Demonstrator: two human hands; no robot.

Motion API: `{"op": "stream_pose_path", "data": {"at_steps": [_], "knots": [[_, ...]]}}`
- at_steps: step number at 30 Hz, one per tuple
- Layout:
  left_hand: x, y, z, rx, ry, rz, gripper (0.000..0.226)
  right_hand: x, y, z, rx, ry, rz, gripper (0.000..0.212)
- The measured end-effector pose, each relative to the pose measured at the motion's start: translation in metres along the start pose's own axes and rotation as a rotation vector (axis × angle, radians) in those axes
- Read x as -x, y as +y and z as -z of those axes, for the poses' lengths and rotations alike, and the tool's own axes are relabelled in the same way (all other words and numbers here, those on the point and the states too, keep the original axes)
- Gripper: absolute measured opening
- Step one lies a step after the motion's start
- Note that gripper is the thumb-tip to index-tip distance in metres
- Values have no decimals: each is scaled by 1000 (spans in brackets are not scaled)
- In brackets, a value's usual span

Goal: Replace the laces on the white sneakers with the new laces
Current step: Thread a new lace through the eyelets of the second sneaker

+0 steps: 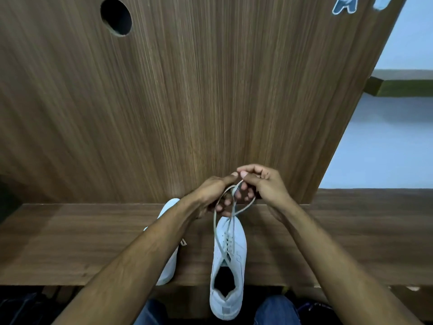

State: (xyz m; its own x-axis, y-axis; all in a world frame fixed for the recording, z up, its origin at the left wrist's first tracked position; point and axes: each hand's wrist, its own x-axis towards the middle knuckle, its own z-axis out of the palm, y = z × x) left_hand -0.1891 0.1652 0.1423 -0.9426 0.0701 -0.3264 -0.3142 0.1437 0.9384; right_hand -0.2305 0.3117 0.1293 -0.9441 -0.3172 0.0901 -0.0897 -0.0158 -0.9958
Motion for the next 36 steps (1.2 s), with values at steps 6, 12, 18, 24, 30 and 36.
{"op": "stream_pose_path", "data": {"at_steps": [6,12,18,24,30,36], "knots": [[7,22,0,-129,41,-133,48,12,44,-2,85,-76,-530,37],[14,35,-3,-275,-65,-244,44,10,42,-2,144,-381,-705,60],[25,43,-3,-324,-91,-336,45,1,18,0,109,-375,-701,30],[23,49,8,-178,88,-490,44,-12,-7,17,-72,-250,-600,25],[18,59,15,-129,68,-466,27,-17,-6,23,-187,-163,-327,20],[5,69,17,-6,80,-463,4,-9,-13,14,95,-478,-180,26]]}}
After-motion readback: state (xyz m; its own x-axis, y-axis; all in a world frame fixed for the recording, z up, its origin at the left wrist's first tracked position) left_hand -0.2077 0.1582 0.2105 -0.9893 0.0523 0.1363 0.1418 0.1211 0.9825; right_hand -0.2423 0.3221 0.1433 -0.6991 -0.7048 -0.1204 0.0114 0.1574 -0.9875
